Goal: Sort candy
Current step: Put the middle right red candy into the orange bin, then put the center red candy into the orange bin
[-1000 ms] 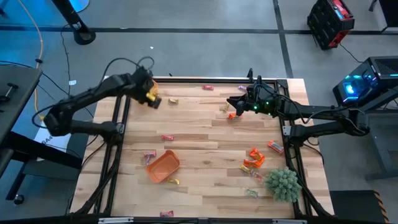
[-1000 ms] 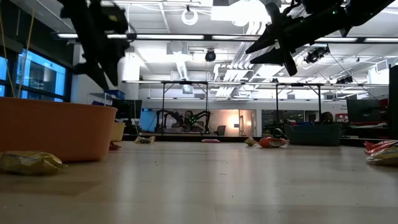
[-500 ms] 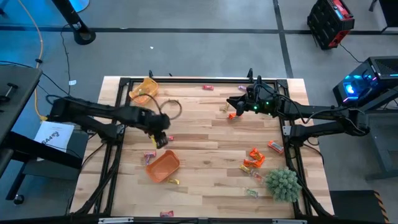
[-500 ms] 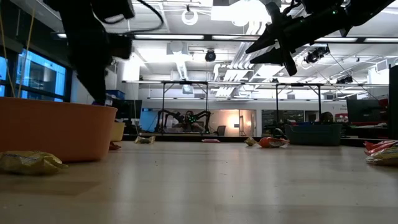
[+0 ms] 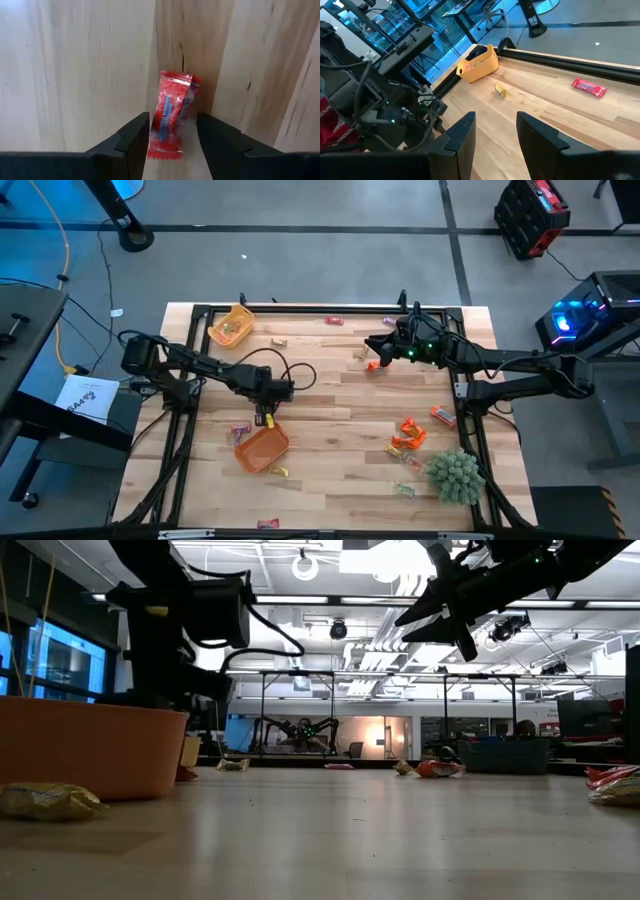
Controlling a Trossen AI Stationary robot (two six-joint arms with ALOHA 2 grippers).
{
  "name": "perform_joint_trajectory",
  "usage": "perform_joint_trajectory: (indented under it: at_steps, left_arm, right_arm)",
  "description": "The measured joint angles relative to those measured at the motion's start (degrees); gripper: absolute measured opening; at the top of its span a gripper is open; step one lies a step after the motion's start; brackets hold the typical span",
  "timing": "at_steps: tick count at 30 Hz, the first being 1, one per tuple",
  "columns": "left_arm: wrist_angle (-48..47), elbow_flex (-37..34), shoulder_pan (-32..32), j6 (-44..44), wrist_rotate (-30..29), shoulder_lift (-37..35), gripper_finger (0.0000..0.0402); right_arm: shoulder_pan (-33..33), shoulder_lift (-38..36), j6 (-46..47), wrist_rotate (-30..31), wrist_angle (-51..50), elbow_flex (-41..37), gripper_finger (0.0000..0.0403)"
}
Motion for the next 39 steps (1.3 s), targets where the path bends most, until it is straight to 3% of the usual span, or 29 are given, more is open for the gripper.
perform_joint_trajectory:
  at_steps: [5, 10, 15, 18, 23, 28, 31, 35, 39]
  left_arm:
    - [-0.17, 0.07, 1.52, -0.89, 5.05, 0.36, 0.0132]
    - [-2.38, -0.19, 4.37, -4.61, 7.19, -5.93, 0.0021]
    - [-7.14, 0.86, 7.77, -8.92, 8.69, -17.79, 0.0023]
    - [-8.92, 3.37, 8.1, -12.63, 13.68, -25.25, 0.001]
    - [-9.34, 4.93, 0.63, -24.33, 24.25, -32.25, 0.0004]
    - [-10.29, 4.57, -14.33, -35.24, 25.11, -30.38, 0.0003]
    - [-9.49, 4.54, -20.97, -42.84, 22.3, -26.52, 0.0009]
    - [-5.68, 4.54, -24.78, -50.24, 19.57, -20.8, 0.0035]
    - [-4.06, 4.56, -25.15, -48.23, 19.81, -16.5, 0.0079]
  right_arm:
    - [0.0, 0.0, -0.07, -0.02, 0.0, 0.0, 0.0138]
    - [0.0, 0.0, -0.14, -0.02, 0.02, 0.0, 0.0138]
    - [0.0, 0.0, -0.29, -0.07, -0.01, 0.0, 0.0138]
    - [0.0, 0.0, -0.3, -0.07, 0.0, 0.0, 0.0138]
    - [0.0, 0.0, -1.02, -0.07, 0.02, 0.0, 0.0138]
    - [0.0, 0.0, -2.79, -0.35, 0.02, 0.0, 0.0138]
    - [0.0, 0.0, -3.34, -1.66, 0.02, 0.0, 0.0138]
    - [0.0, 0.0, -3.32, -4.05, 0.04, 0.0, 0.0138]
    - [0.0, 0.0, -1.65, -6.09, 1.41, 0.0, 0.0138]
